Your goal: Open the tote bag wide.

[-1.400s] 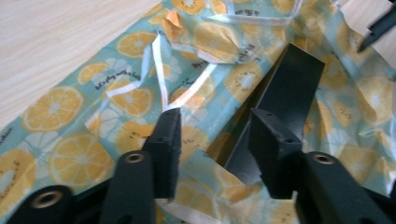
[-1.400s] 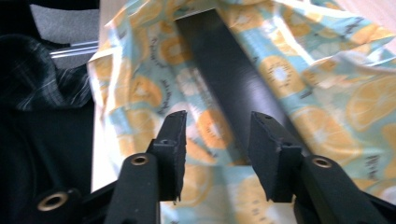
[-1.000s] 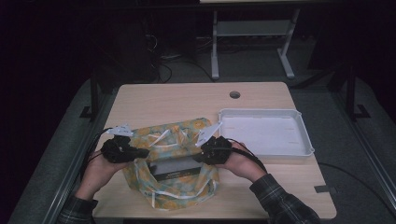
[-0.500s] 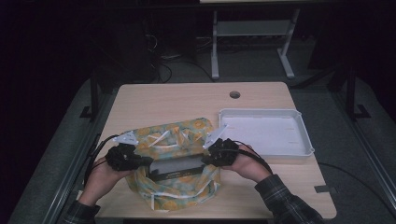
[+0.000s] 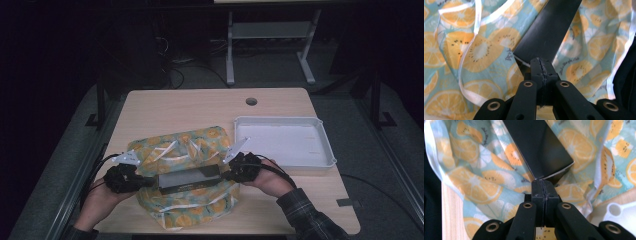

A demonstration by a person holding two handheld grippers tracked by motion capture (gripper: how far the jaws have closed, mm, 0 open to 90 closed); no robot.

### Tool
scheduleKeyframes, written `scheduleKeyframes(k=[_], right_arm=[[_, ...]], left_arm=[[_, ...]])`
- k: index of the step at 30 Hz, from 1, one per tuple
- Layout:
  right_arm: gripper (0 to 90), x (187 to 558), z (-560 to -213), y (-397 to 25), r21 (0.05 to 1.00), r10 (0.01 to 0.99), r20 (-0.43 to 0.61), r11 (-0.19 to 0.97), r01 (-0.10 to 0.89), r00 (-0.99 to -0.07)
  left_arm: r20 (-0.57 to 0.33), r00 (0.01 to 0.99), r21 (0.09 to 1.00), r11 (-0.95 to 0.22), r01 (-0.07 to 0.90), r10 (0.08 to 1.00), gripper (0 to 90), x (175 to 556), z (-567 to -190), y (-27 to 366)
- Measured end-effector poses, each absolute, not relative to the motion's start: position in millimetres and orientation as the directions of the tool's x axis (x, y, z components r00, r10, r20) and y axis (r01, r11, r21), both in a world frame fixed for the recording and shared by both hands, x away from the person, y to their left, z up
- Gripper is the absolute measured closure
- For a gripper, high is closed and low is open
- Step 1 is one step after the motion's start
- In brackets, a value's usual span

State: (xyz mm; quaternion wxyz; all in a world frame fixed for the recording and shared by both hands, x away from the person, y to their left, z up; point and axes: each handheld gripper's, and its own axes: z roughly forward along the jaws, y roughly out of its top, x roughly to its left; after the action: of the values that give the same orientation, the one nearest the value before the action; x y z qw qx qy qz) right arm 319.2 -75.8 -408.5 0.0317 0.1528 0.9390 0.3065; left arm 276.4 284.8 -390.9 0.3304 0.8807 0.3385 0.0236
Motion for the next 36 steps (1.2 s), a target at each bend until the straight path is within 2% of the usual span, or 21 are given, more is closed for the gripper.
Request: scheduleKeyframes(k=[11, 19, 26, 30, 36], right_arm=[[87.7, 318.2, -420.2, -80.9, 0.547, 0.319, 0.028, 0.788, 0.282, -0.947], [87.7, 313.0, -436.2, -84.6, 0.502, 0.323, 0.044, 0.811, 0.301, -0.945], [88.0, 313.2, -448.3, -82.9, 0.459, 0.319, 0.047, 0.835, 0.304, -0.947], [87.2, 313.4, -448.3, -83.1, 0.462, 0.321, 0.051, 0.832, 0.307, -0.946], [80.4, 309.4, -433.2, -82.6, 0.516, 0.288, 0.082, 0.807, 0.288, -0.954]], left_arm=[[-0.178, 0.743, 0.550, -0.561, 0.619, 0.645, 89.7, 269.5, -404.1, 295.9], [-0.182, 0.734, 0.483, -0.591, 0.646, 0.654, 89.7, 268.9, -419.2, 297.9], [-0.143, 0.723, 0.434, -0.614, 0.660, 0.676, 89.7, 273.0, -431.2, 300.2], [-0.134, 0.724, 0.409, -0.628, 0.663, 0.677, 89.7, 275.1, -435.6, 301.4], [-0.146, 0.728, 0.416, -0.626, 0.659, 0.670, 89.7, 274.8, -435.2, 300.1]])
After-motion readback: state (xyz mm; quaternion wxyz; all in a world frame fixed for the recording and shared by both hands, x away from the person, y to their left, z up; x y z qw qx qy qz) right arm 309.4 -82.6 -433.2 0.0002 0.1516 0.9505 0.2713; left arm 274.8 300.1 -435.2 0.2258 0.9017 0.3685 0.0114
